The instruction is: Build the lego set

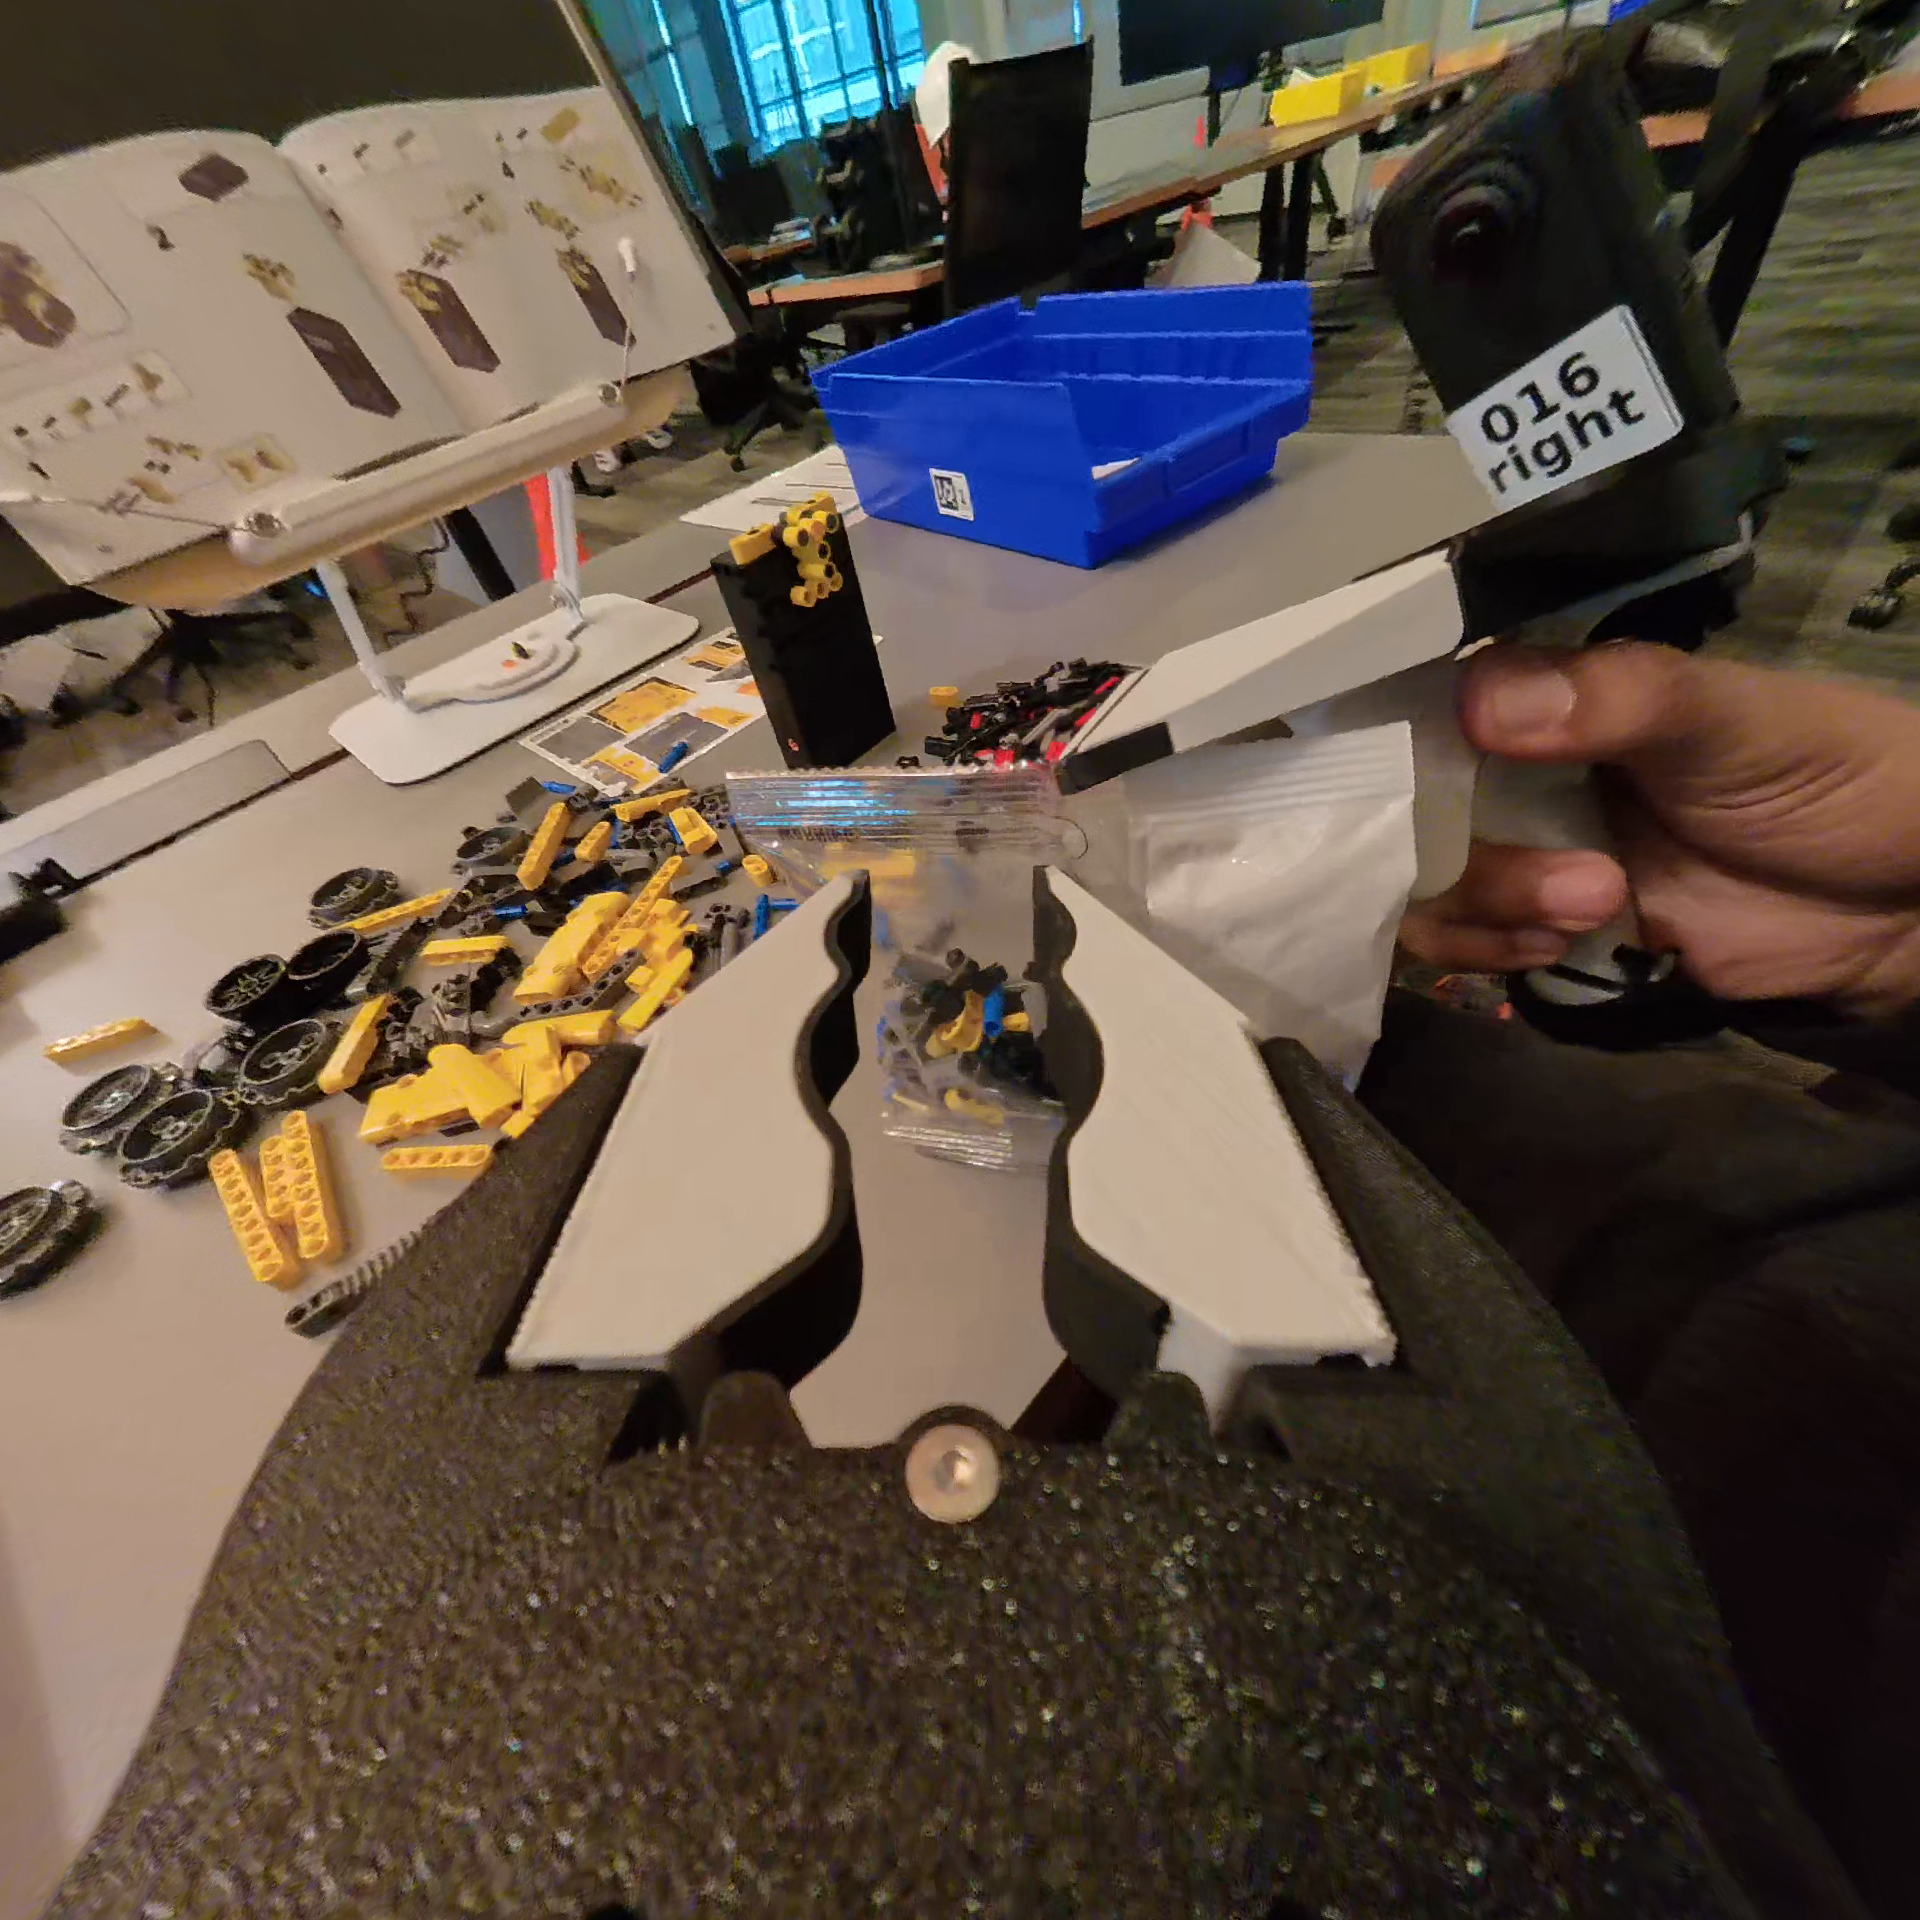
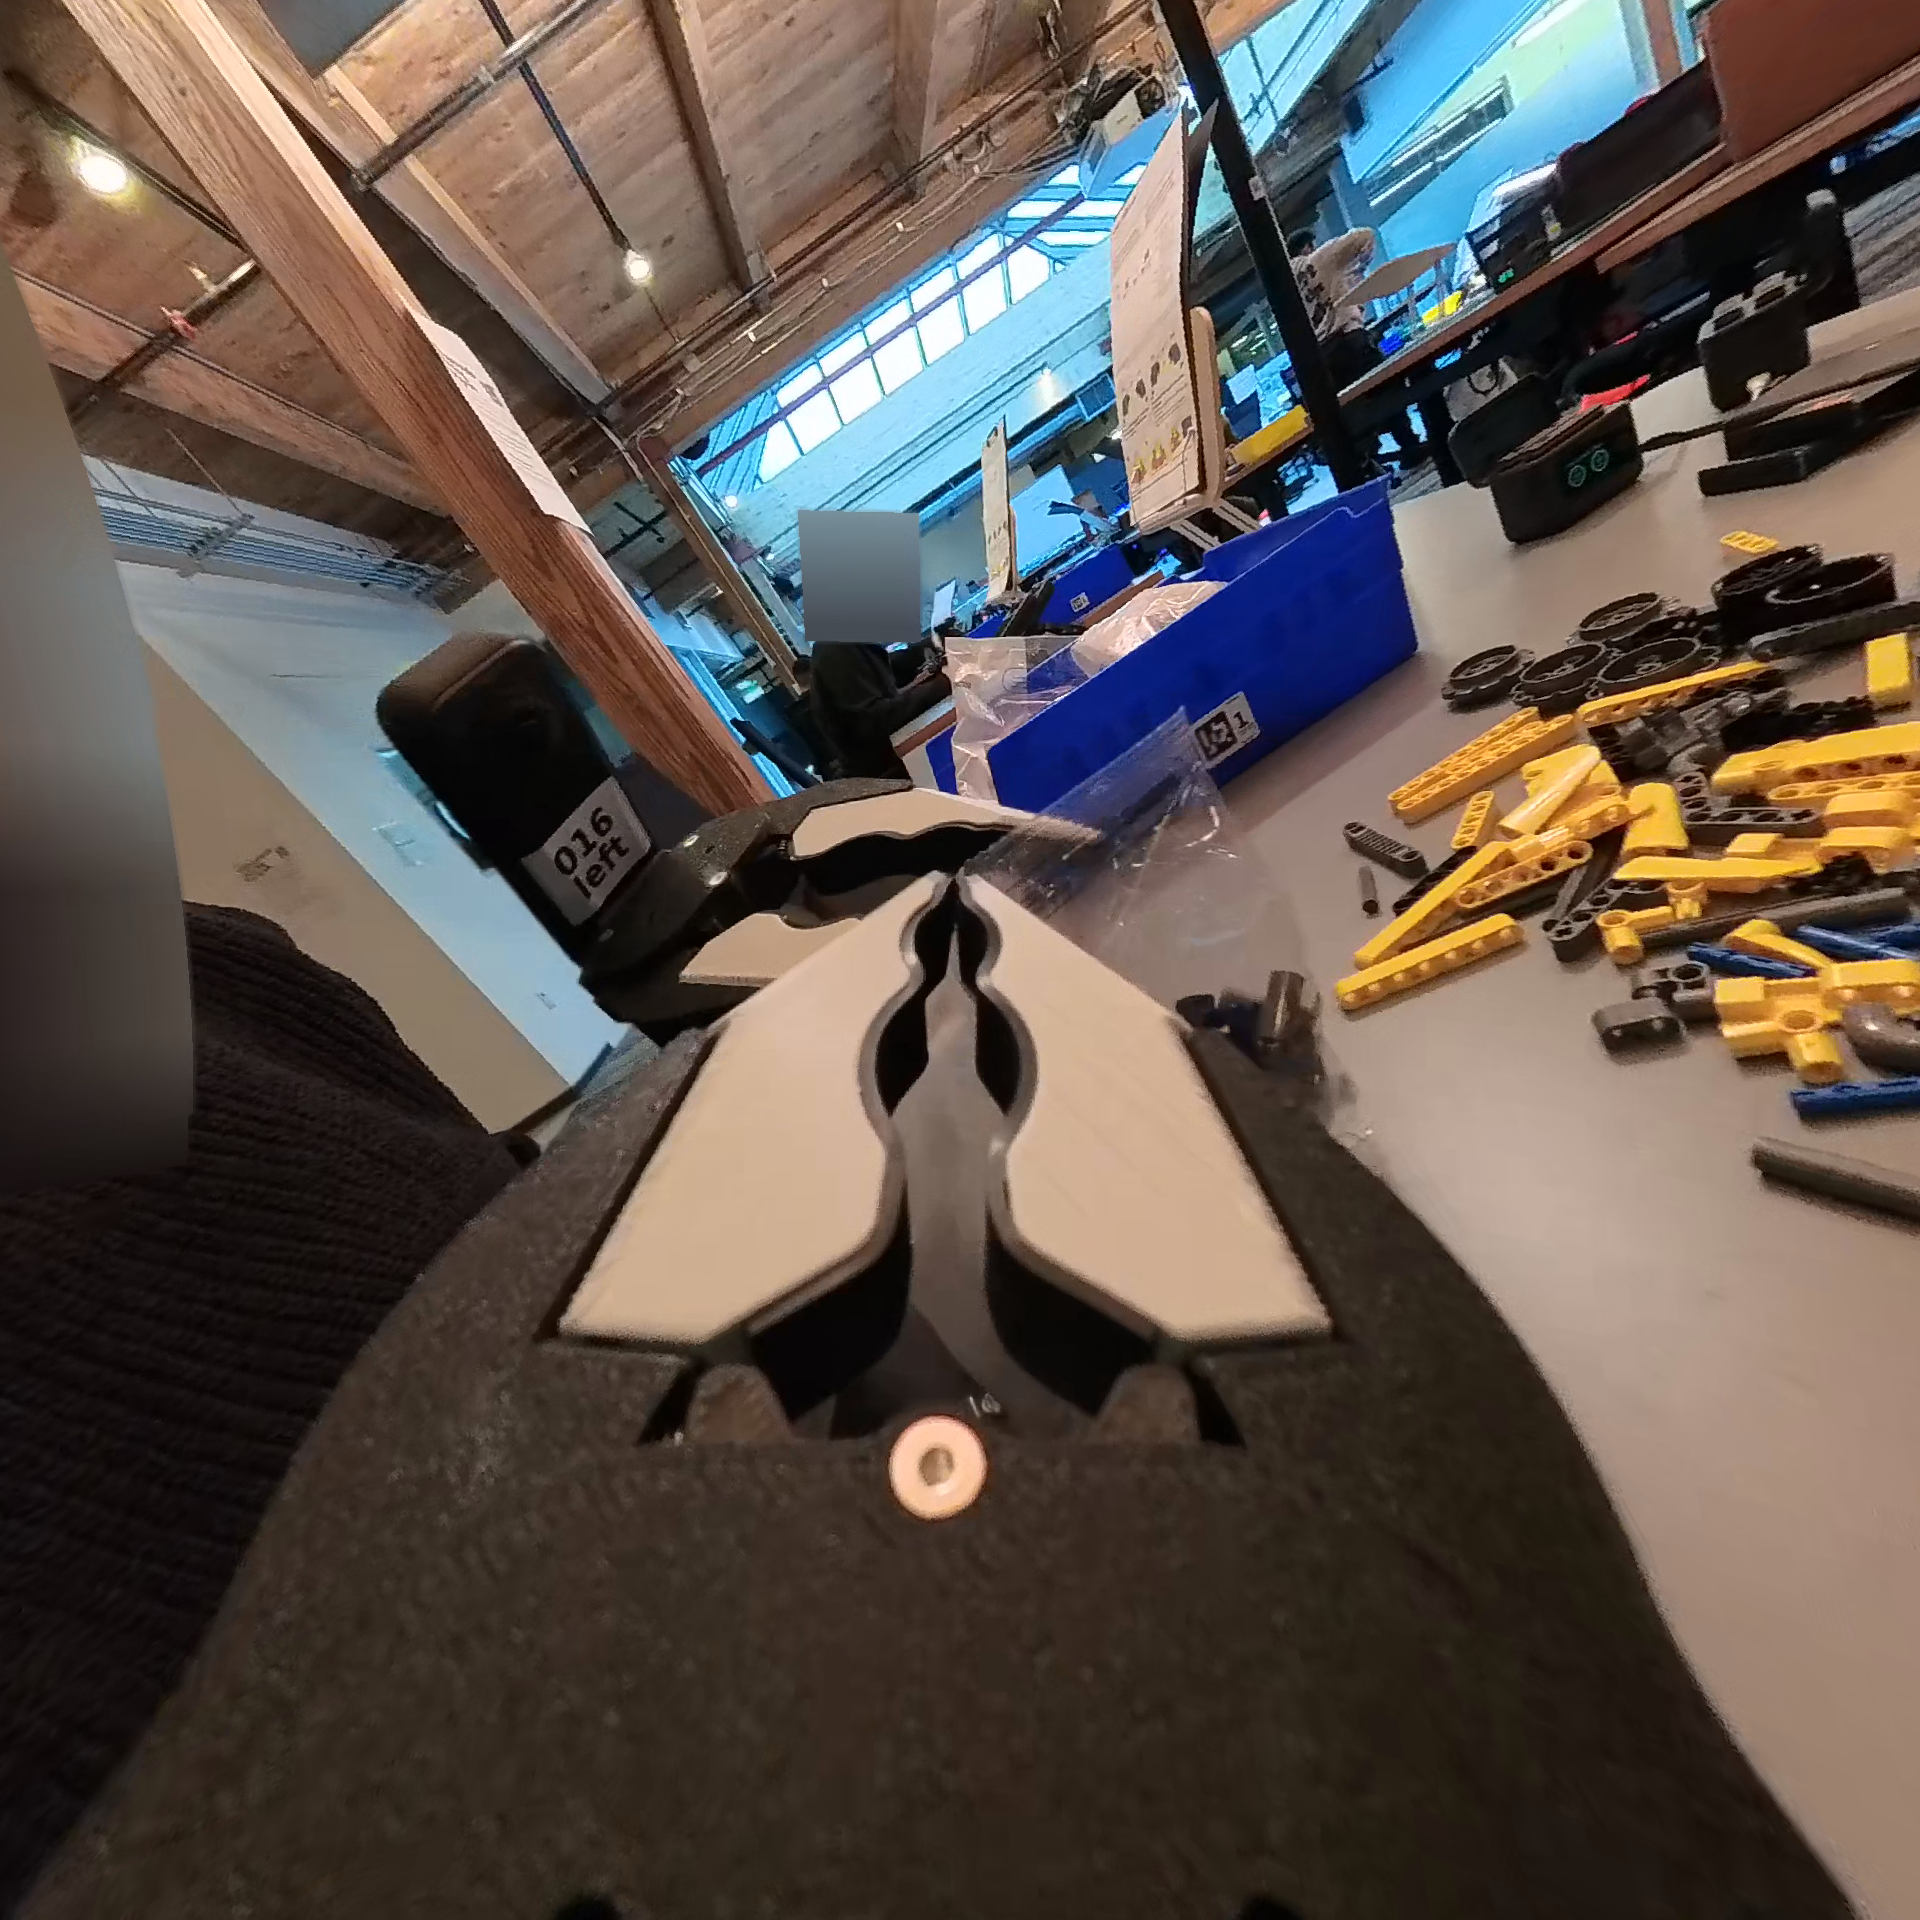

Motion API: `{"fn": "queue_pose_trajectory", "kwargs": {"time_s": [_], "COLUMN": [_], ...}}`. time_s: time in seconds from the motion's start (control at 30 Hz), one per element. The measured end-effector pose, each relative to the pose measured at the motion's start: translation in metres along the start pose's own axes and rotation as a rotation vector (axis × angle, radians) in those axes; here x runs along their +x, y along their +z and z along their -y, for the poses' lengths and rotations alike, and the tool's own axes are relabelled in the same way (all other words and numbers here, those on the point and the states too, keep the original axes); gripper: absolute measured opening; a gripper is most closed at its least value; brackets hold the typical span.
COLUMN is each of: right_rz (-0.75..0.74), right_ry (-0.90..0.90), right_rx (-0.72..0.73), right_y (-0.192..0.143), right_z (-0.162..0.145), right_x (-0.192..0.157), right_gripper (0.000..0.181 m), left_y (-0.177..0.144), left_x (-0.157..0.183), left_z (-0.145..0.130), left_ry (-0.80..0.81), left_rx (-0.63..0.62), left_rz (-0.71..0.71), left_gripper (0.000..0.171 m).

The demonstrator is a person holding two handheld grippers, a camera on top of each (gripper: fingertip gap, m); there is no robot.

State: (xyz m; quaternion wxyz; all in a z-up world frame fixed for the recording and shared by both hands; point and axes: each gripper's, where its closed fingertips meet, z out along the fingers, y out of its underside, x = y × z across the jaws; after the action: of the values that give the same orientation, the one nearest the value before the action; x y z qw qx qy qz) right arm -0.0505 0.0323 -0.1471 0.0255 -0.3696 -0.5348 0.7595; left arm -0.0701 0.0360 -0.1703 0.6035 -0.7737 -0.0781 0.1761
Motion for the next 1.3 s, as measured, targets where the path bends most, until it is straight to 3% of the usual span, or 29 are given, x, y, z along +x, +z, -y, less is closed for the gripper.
{"fn": "queue_pose_trajectory", "kwargs": {"time_s": [0.1, 0.27, 0.33, 0.43, 0.63, 1.03, 1.13, 1.2, 1.3], "right_rz": [0.017, 0.027, 0.046, 0.078, 0.011, -0.12, -0.147, -0.171, -0.176], "right_ry": [0.034, 0.08, 0.104, 0.15, 0.15, 0.111, 0.036, -0.021, -0.022], "right_rx": [-0.007, -0.007, -0.001, 0.013, 0.02, -0.031, -0.029, -0.027, -0.011], "right_y": [0.002, 0.002, 0.001, 0.001, -0.006, -0.011, -0.002, 0.0, -0.003], "right_z": [-0.003, -0.004, -0.003, -0.001, 0.001, -0.007, -0.004, -0.002, 0.0], "right_x": [0.0, 0.002, 0.0, -0.002, 0.012, 0.035, 0.03, 0.027, 0.026], "right_gripper": [0.0, 0.0, 0.0, 0.0, 0.0, 0.0, 0.0, 0.008, 0.036], "left_y": [0.002, 0.005, 0.005, 0.004, 0.005, -0.002, 0.001, 0.003, 0.004], "left_x": [0.0, -0.002, 0.002, 0.008, 0.001, -0.026, -0.022, -0.016, -0.02], "left_z": [0.001, 0.009, 0.012, 0.015, 0.009, 0.0, 0.003, 0.007, 0.004], "left_ry": [0.049, 0.293, 0.324, 0.314, 0.276, -0.061, 0.043, 0.065, 0.053], "left_rx": [0.011, 0.097, 0.121, 0.152, 0.116, 0.093, 0.073, 0.084, 0.075], "left_rz": [0.026, 0.197, 0.209, 0.191, 0.188, 0.126, 0.158, 0.153, 0.159], "left_gripper": [0.032, 0.033, 0.023, 0.0, 0.0, 0.0, 0.0, 0.0, 0.0]}}
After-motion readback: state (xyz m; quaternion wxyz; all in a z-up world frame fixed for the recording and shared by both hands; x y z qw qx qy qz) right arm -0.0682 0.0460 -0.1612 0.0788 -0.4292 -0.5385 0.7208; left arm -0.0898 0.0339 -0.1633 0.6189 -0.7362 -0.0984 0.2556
